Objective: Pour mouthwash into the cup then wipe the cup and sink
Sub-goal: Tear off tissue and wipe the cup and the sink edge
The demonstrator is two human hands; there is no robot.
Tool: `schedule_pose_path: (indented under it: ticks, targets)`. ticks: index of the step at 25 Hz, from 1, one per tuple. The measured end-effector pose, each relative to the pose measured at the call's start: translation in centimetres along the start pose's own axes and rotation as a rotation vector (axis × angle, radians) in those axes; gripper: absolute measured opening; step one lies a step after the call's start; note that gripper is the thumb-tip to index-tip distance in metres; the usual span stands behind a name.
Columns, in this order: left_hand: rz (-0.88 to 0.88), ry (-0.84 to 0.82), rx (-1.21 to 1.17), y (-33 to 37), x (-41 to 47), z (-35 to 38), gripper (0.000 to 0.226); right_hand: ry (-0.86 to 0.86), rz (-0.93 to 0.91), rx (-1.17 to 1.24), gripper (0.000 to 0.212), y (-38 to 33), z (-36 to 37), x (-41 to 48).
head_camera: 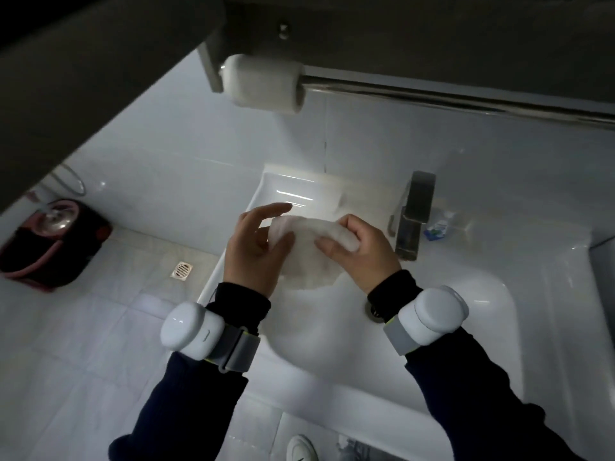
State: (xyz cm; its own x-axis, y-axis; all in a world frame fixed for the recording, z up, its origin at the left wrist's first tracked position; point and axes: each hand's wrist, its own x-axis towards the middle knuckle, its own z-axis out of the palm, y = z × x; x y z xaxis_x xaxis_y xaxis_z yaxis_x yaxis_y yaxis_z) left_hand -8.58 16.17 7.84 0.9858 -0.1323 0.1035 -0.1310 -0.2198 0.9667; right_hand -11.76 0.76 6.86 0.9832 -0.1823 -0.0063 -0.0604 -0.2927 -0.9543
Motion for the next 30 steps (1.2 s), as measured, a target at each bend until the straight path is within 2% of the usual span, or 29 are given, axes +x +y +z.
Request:
schedule_pose_path:
  ticks: [3, 7, 11, 13, 16, 19, 21, 25, 27, 30]
  targets:
    - [-0.06, 0.074, -0.042, -2.0, -1.2, -3.1, 0.036, 0.055, -0.033, 0.006, 0.023, -0.1, 2.8, -0.5]
    - [-0.198, 0.168, 0.291, -5.6, -3.7, -5.9, 0.072, 0.12, -0.016, 0.025, 0.023, 0.4, 4.2, -0.7]
    - [-0.408, 0.12, 0.422, -9.7, -6.4, -6.5, 0.103, 0.134, -0.011, -0.013, 0.022, 0.9, 5.7, -0.6]
    - [-0.445, 0.096, 0.464, -11.0, -6.7, -5.7, 0.112, 0.141, -0.016, -0.034, 0.022, 1.0, 5.7, -0.4]
    - [-0.457, 0.153, 0.532, -11.9, -6.2, -4.8, 0.108, 0.132, -0.027, -0.061, 0.023, 1.3, 6.1, -0.2]
    - [-0.45, 0.209, 0.53, -12.4, -5.6, -4.3, 0.092, 0.117, -0.034, -0.086, 0.022, 1.8, 6.6, 0.1]
    - [-0.435, 0.231, 0.472, -12.4, -5.4, -4.3, 0.083, 0.119, -0.024, -0.122, 0.021, 2.2, 6.8, 0.3]
    - [-0.318, 0.22, 0.308, -11.2, -5.3, -4.7, 0.08, 0.137, 0.046, -0.17, 0.014, 2.8, 6.6, 0.5]
    - [-0.255, 0.197, 0.267, -10.0, -4.9, -4.8, 0.08, 0.062, 0.03, -0.127, 0.021, 2.7, 6.9, 0.4]
    - [-0.18, 0.153, 0.234, -7.8, -4.1, -4.4, 0.076, -0.144, -0.038, 0.001, 0.024, 1.8, 7.8, -0.1]
